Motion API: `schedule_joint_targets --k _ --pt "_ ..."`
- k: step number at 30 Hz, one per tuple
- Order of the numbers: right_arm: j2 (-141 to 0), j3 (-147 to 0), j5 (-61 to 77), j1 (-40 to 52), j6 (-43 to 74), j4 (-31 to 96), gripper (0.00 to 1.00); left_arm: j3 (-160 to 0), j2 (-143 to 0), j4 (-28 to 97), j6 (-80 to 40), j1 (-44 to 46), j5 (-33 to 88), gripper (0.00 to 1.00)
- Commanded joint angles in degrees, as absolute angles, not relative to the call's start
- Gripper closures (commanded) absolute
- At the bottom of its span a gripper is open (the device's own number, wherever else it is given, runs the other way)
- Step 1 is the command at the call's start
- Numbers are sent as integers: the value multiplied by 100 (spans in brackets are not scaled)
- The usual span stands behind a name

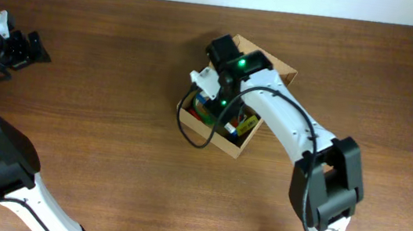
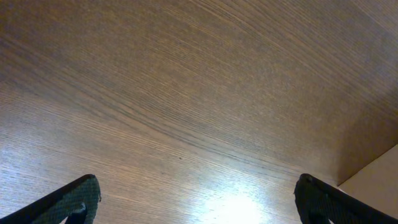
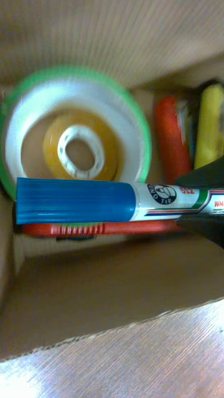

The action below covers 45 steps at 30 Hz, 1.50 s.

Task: Pack container
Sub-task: 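Lift the blue-capped marker and carry it over the box, then lower the marker into the box, release, and withdraw the right gripper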

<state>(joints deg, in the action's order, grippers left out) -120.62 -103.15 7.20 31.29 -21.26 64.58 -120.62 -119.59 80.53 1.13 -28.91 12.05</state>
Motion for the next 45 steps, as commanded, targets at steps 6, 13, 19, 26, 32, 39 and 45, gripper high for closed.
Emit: schedule_joint_targets --k 6,13,19,26,32,39,45 --pt "-12398 -10189 1004 3380 -2185 6414 96 -12036 -11924 8053 222 -2904 1264 0" --pt "-12599 -10167 1188 3380 -2231 6420 96 -12036 -11924 8053 222 -2904 1264 0" --pt "-12770 -10167 1181 3378 -2226 6403 96 -12036 -11924 8053 222 -2904 1264 0" --pt "-12772 -10169 1181 3374 -2226 6396 66 -12036 -11924 8053 222 -2904 1264 0" --pt "-12755 -10425 1033 3369 -2226 6497 55 -12036 -11924 8053 222 -2904 1267 0" --pt "-12676 -11469 878 3369 -2202 7124 52 -12036 -11924 8053 222 -2904 1264 0" --pt "-12451 -12401 480 3369 -1927 7599 64 -12036 -11924 8053 222 -2904 1264 0"
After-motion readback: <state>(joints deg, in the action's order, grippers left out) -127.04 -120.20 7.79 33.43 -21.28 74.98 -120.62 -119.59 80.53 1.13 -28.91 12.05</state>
